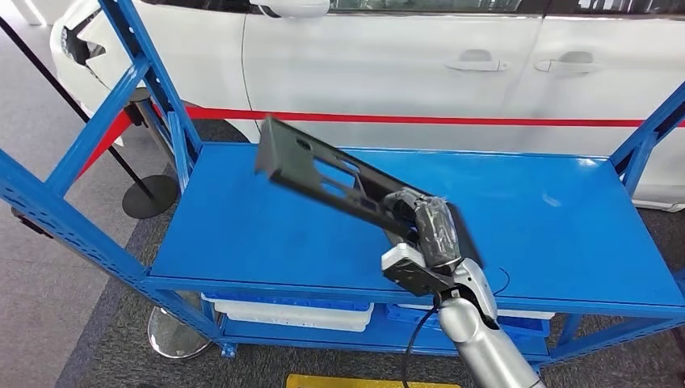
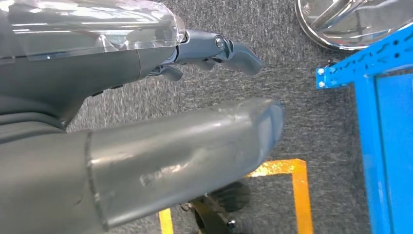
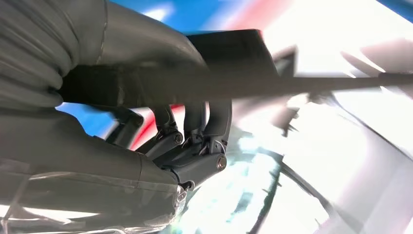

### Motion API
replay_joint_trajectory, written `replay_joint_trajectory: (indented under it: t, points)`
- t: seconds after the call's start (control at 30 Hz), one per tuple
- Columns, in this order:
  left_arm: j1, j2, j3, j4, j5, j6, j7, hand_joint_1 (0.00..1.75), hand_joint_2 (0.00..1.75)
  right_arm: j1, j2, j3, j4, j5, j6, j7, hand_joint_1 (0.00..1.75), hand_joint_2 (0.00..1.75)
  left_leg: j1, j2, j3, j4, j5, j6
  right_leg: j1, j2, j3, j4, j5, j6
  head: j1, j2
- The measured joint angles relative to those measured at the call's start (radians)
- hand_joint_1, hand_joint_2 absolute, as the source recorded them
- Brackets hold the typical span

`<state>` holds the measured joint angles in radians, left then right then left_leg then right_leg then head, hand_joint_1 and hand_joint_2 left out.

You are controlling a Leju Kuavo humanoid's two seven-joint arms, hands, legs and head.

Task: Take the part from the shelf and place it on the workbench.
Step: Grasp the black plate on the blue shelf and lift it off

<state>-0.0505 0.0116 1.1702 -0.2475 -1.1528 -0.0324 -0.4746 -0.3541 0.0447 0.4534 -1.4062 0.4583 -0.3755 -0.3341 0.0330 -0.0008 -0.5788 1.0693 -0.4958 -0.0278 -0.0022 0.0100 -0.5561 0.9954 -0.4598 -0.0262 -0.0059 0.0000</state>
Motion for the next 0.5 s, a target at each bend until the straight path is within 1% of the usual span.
replay_joint_trajectory:
  t: [0.03, 0.07, 0.1, 0.13, 0.17, 0.2, 0.23, 0.27, 0.3, 0.33, 0.37, 0.43, 0.47, 0.5]
  points:
    - [0.000, -0.004, 0.008, 0.000, 0.003, 0.001, 0.000, 0.00, 0.00, 0.027, 0.010, -0.007, -0.062, -0.104, 0.005, -0.033, 1.75, 1.75, 0.000, 0.000, -0.022, 0.054, -0.033, -0.002, 0.000, -0.002, 0.004, -0.003, 0.000, -0.005, -0.003, 0.000]
    - [0.000, -0.008, 0.017, 0.000, 0.006, 0.001, -0.001, 0.00, 0.00, 0.057, 0.018, -0.014, -0.121, -0.185, 0.011, -0.053, 1.75, 1.75, -0.001, 0.000, -0.052, 0.120, -0.068, -0.003, 0.001, -0.004, 0.006, -0.004, -0.001, -0.009, -0.007, 0.000]
    - [0.001, -0.011, 0.024, 0.000, 0.010, 0.002, -0.005, 0.00, 0.00, 0.095, 0.022, -0.021, -0.176, -0.246, 0.018, -0.070, 1.75, 1.75, -0.001, 0.000, -0.082, 0.183, -0.095, -0.005, 0.002, -0.007, 0.006, -0.003, -0.002, -0.010, -0.008, 0.000]
    - [0.002, -0.013, 0.031, 0.000, 0.012, 0.002, -0.009, 0.00, 0.00, 0.134, 0.024, -0.027, -0.223, -0.285, 0.023, -0.083, 1.75, 1.75, -0.002, 0.000, -0.102, 0.222, -0.106, -0.007, 0.004, -0.010, 0.004, -0.002, -0.003, -0.011, -0.009, 0.000]
    - [0.005, -0.016, 0.037, 0.000, 0.013, 0.002, -0.015, 0.00, 0.00, 0.171, 0.023, -0.032, -0.267, -0.314, 0.027, -0.095, 1.75, 1.75, -0.002, 0.000, -0.104, 0.225, -0.097, -0.006, 0.005, -0.013, 0.002, 0.001, -0.005, -0.011, -0.010, 0.000]
    - [0.007, -0.018, 0.042, 0.000, 0.014, 0.001, -0.022, 0.00, 0.00, 0.202, 0.022, -0.038, -0.307, -0.337, 0.031, -0.107, 1.75, 1.75, -0.002, 0.000, -0.087, 0.189, -0.069, -0.005, 0.005, -0.013, -0.001, 0.004, -0.006, -0.010, -0.010, 0.000]
    - [0.009, -0.020, 0.047, 0.000, 0.016, 0.001, -0.028, 0.00, 0.00, 0.223, 0.022, -0.043, -0.342, -0.355, 0.033, -0.118, 1.75, 1.75, -0.002, 0.001, -0.054, 0.123, -0.032, -0.002, 0.005, -0.012, -0.003, 0.009, -0.009, -0.008, -0.010, 0.000]
    - [0.008, -0.022, 0.051, 0.000, 0.018, -0.001, -0.035, 0.00, 0.00, 0.241, 0.022, -0.050, -0.375, -0.372, 0.035, -0.131, 1.75, 1.75, -0.004, 0.000, -0.020, 0.055, -0.005, 0.003, 0.007, -0.011, -0.004, 0.013, -0.012, -0.005, -0.010, 0.000]
    - [0.007, -0.023, 0.056, -0.001, 0.020, -0.003, -0.042, 0.00, 0.00, 0.257, 0.022, -0.059, -0.404, -0.387, 0.037, -0.142, 1.75, 1.75, -0.006, -0.001, 0.006, 0.003, 0.011, 0.008, 0.008, -0.010, -0.005, 0.018, -0.015, -0.001, -0.010, 0.000]
    - [0.006, -0.024, 0.059, -0.002, 0.022, -0.006, -0.049, 0.00, 0.00, 0.274, 0.022, -0.068, -0.429, -0.399, 0.039, -0.151, 1.75, 1.75, -0.008, -0.001, 0.021, -0.028, 0.017, 0.013, 0.009, -0.010, -0.007, 0.021, -0.017, 0.003, -0.009, 0.000]
    - [0.006, -0.024, 0.062, -0.003, 0.022, -0.008, -0.054, 0.00, 0.00, 0.291, 0.022, -0.078, -0.450, -0.409, 0.041, -0.157, 1.75, 1.75, -0.012, -0.002, 0.024, -0.036, 0.013, 0.018, 0.010, -0.010, -0.009, 0.023, -0.017, 0.008, -0.009, 0.000]
    - [0.008, -0.026, 0.068, -0.005, 0.023, -0.011, -0.061, 0.00, 0.00, 0.319, 0.022, -0.094, -0.483, -0.420, 0.044, -0.163, 1.75, 1.75, -0.010, -0.001, 0.024, -0.042, 0.017, 0.028, 0.009, -0.010, -0.011, 0.025, -0.019, 0.017, -0.009, 0.000]
    - [0.007, -0.028, 0.071, -0.006, 0.023, -0.012, -0.064, 0.00, 0.00, 0.329, 0.022, -0.101, -0.497, -0.423, 0.046, -0.164, 1.75, 1.75, -0.008, -0.001, 0.025, -0.046, 0.020, 0.035, 0.008, -0.009, -0.015, 0.035, -0.027, 0.022, -0.007, 0.000]
    - [0.006, -0.029, 0.073, -0.007, 0.023, -0.013, -0.065, 0.00, 0.00, 0.335, 0.022, -0.107, -0.509, -0.426, 0.047, -0.166, 1.75, 1.75, -0.006, 0.000, 0.026, -0.050, 0.022, 0.042, 0.006, -0.009, -0.027, 0.062, -0.046, 0.028, -0.005, 0.000]
